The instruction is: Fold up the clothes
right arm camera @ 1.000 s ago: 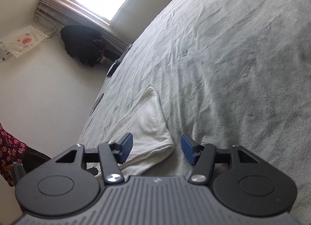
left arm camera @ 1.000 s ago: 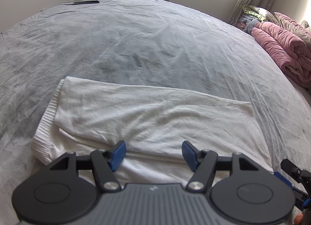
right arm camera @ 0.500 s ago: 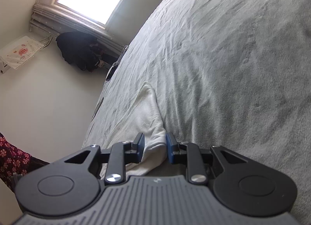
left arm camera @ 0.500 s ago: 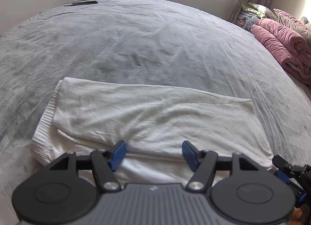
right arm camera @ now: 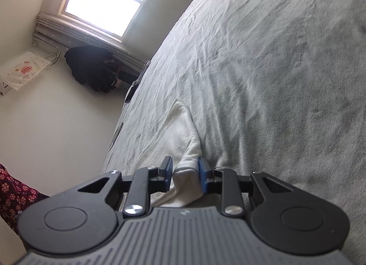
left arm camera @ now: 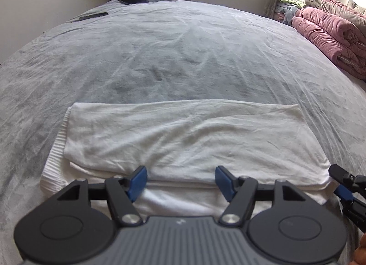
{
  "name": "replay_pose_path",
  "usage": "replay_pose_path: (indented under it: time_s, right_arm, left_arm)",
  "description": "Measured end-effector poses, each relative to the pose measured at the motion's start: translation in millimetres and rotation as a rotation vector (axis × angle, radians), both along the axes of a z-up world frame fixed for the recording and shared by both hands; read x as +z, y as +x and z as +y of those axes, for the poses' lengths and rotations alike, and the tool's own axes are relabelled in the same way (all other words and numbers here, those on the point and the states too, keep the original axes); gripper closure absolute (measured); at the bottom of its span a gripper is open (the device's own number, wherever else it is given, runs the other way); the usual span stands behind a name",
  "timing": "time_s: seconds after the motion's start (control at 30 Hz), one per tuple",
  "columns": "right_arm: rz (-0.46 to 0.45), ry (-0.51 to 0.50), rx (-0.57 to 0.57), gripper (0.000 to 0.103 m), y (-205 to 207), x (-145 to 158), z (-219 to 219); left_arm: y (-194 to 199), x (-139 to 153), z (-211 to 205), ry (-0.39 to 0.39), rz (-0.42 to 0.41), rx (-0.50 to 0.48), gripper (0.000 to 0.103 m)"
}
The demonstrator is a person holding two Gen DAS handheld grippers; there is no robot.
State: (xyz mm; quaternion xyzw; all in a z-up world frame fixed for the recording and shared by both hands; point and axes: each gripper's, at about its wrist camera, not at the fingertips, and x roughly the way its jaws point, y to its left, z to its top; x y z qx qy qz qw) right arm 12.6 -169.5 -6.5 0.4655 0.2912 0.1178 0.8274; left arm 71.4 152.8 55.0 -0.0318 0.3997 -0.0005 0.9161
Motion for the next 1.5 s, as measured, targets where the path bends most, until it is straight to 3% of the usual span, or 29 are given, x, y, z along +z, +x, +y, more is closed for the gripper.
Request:
replay_pose_path:
  time_s: [0.13, 0.4, 0.63, 0.87, 1.17, 1.5]
  right_arm:
    - [0.004, 0.017, -0.015, 0.075, -1.3, -2.9, -2.5]
    - [-0.005, -0.003, -0.022, 0.072, -0.5, 0.8, 3.0]
    - [-0.009, -0.030, -0.037, 0.078, -0.4, 6.9, 8.6]
    - [0.031, -0.052, -0.029, 0.075, 7.1, 5.3, 15.9]
    - [0.017, -0.092, -0.031, 0.075, 8.0, 9.4, 22.9]
    - [-0.043, -0.209, -0.041, 0.088, 5.7, 27.0, 42.9]
  left_arm:
    - [-3.9, 3.7, -14.1, 0.050, -0.043, -0.055, 0.035]
    - [2.1, -13.7, -26.2, 0.128, -0.010, -0.082, 0.030]
    - [-1.0, -10.8, -20.8, 0.101, -0.006, -0.074, 0.030]
    - [0.0, -10.8, -18.5, 0.082, 0.002, -0.067, 0.030]
    - [0.7, -10.2, -13.5, 0.054, 0.010, -0.061, 0.030]
    - [1.3, -6.9, -5.3, -0.008, 0.015, -0.044, 0.030]
